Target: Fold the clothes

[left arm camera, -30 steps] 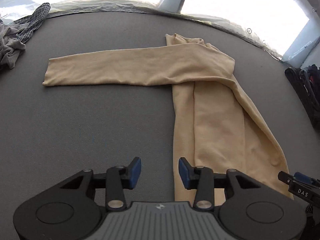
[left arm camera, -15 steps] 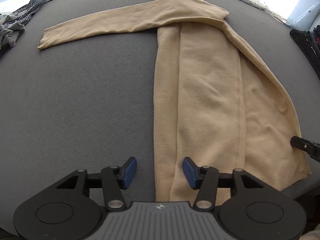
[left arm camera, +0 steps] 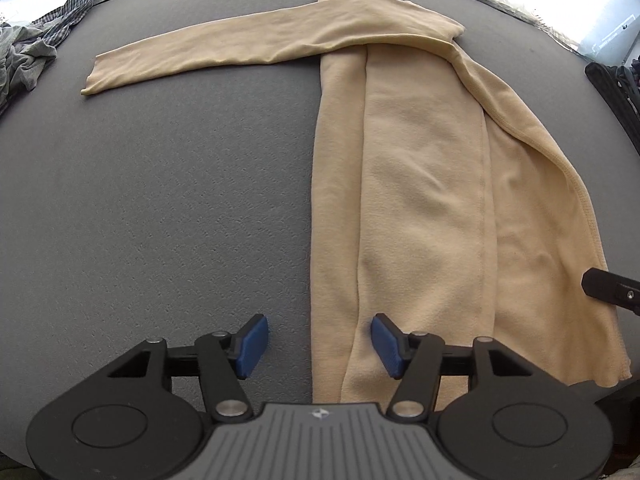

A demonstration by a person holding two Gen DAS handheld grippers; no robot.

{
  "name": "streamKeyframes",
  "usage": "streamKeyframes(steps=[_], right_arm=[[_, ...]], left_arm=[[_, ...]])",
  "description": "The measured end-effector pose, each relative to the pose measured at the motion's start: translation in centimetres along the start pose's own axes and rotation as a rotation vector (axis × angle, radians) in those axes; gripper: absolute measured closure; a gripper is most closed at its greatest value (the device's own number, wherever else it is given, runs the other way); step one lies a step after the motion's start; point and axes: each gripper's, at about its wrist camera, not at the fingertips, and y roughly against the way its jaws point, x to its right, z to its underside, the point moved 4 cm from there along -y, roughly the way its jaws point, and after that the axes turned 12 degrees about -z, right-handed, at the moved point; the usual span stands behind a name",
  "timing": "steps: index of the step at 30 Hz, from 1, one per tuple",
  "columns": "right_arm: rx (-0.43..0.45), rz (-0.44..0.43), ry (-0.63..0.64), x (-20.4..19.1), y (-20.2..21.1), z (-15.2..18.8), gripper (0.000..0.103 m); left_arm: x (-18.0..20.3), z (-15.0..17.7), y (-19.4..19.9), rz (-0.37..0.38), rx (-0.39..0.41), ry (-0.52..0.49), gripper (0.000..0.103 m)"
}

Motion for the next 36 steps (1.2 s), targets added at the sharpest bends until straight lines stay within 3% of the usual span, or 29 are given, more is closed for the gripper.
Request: streamKeyframes(steps=[6,14,18,21,23,26,29,36], right_arm=[[-0.060,-0.100,0.011,-1.6,-2.0,0.3,0.099],[-0.112,-0.195,-0.268,1.0,-4.8,1.4,0.100],[-0.128,-0.190,-0.263,0.8,-4.6,1.5,0.099],[-0.156,-0.189,-0.224,-0.1,-4.5,1.2,0.087],[-0.171,-0.189,-0.197,-0.6,-4.3,0.8,0.071],[-0.137,-0.166,-0.167,-0.9,-3.1,-0.6,0.071],[-0.049,-0.180,-0.219,0.3,-1.5,-3.0,0.068],[0.104,-0.128,-0.329,4.2,-0.3,-8.2,0.068]], left_arm=[[0.0,0.2,0.1,0.008,0.006,-0.015,0.043],[0.1,0.2,0.0,0.023,0.012,-0.043,0.040],[0.2,0.1,0.0,0.034,0.009,-0.055,0.038],[0.3,0.0,-0.1,0.041,-0.003,-0.067,0.035],[0.3,-0.2,-0.2,0.050,-0.015,-0.066,0.034],[-0.2,-0.6,-0.3,0.077,-0.037,-0.043,0.034],[-1.5,-1.5,-0.5,0.130,-0.070,0.039,0.034],[-5.7,-5.4,-0.9,0.140,-0.042,0.255,0.034]])
